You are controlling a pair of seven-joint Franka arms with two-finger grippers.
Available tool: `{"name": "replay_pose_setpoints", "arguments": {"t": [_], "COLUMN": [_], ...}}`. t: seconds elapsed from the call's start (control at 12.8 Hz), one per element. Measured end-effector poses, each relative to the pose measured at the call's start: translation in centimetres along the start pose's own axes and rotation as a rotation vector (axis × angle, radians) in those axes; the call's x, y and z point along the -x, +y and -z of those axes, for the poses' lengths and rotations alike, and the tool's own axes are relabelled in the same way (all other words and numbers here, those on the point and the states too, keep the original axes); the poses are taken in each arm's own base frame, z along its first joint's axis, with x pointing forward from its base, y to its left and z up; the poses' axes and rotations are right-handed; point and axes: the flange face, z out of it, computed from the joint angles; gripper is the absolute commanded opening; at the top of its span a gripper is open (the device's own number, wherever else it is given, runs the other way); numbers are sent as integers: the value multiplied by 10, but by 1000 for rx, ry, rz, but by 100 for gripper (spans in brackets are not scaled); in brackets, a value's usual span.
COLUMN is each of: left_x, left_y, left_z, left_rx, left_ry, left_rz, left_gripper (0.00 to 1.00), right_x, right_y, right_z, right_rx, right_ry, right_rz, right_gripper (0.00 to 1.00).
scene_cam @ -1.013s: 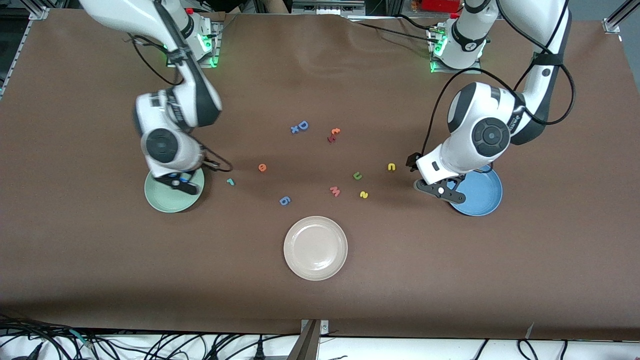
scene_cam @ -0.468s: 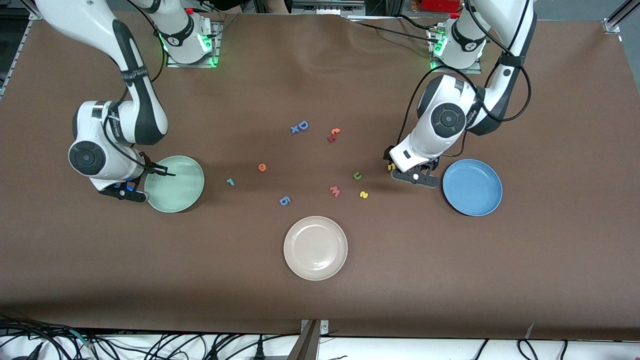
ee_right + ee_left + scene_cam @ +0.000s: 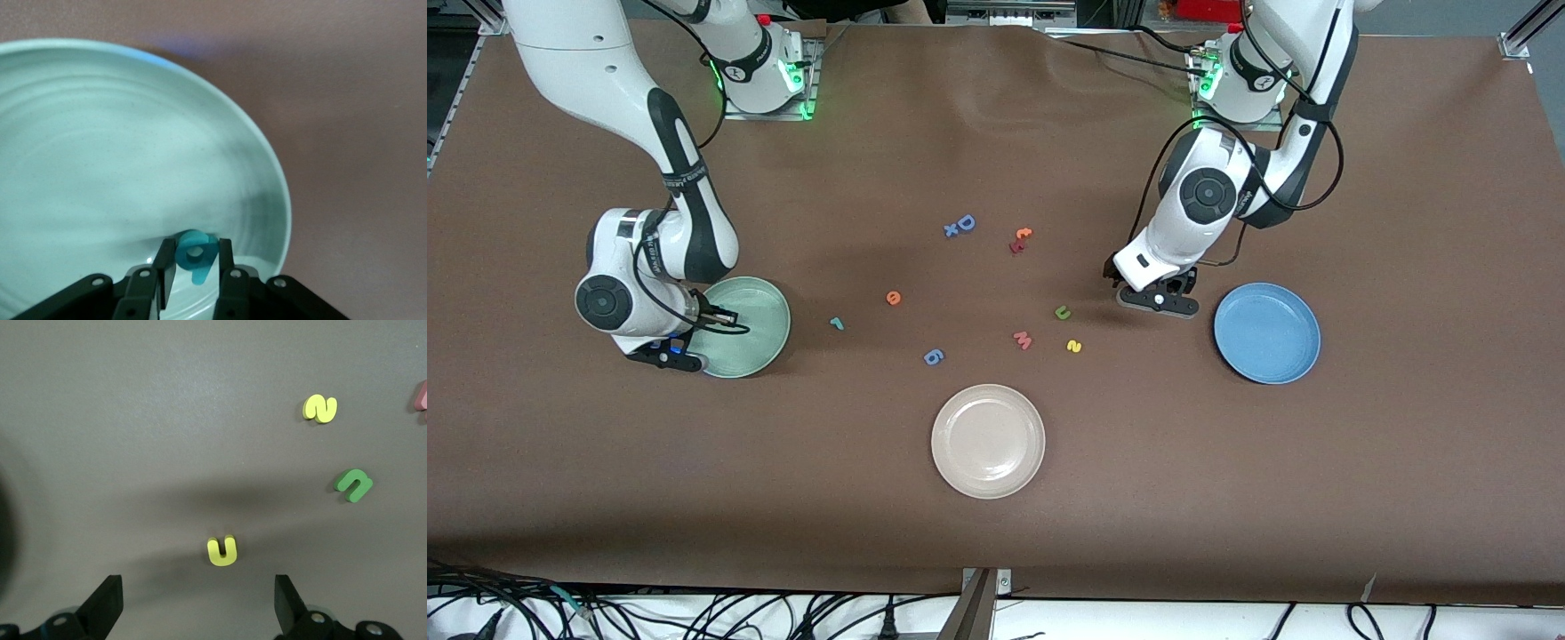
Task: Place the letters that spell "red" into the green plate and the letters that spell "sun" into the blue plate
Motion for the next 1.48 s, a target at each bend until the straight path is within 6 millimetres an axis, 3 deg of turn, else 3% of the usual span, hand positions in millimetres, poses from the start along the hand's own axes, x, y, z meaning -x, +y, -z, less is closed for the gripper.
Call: {"name": "replay_pose_setpoints", "arguments": {"t": [0.08, 0.31, 0.47, 0.7, 0.86, 1.17, 1.48], "left_x": [3, 12, 13, 14, 14, 13, 13], "left_y": [2, 16, 17, 15, 15, 13, 12], "left_z": [-3, -13, -25, -42, -45, -56, -69], "left_rx": [-1, -2, -2, -13, -18, -20, -23], "left_ry": [-1, 18, 38, 35, 37, 51, 60], "left_rz": [12, 45, 55, 56, 50, 50, 50], "left_gripper": [100, 100, 100, 100, 100, 99, 90], "right_x": [0, 0, 2, 14, 22, 37, 49], "right_y": [0, 0, -4, -33, -62, -124, -180], "right_z": [0, 6, 28, 81, 97, 93, 58], "right_rx": [-1, -5, -18, -58, -76, -86, -73], "right_ry": [1, 6, -2, 27, 47, 67, 99], "right_rz": [6, 12, 9, -14, -35, -77, -78], "right_gripper": [98, 98, 98, 98, 98, 98, 96]}}
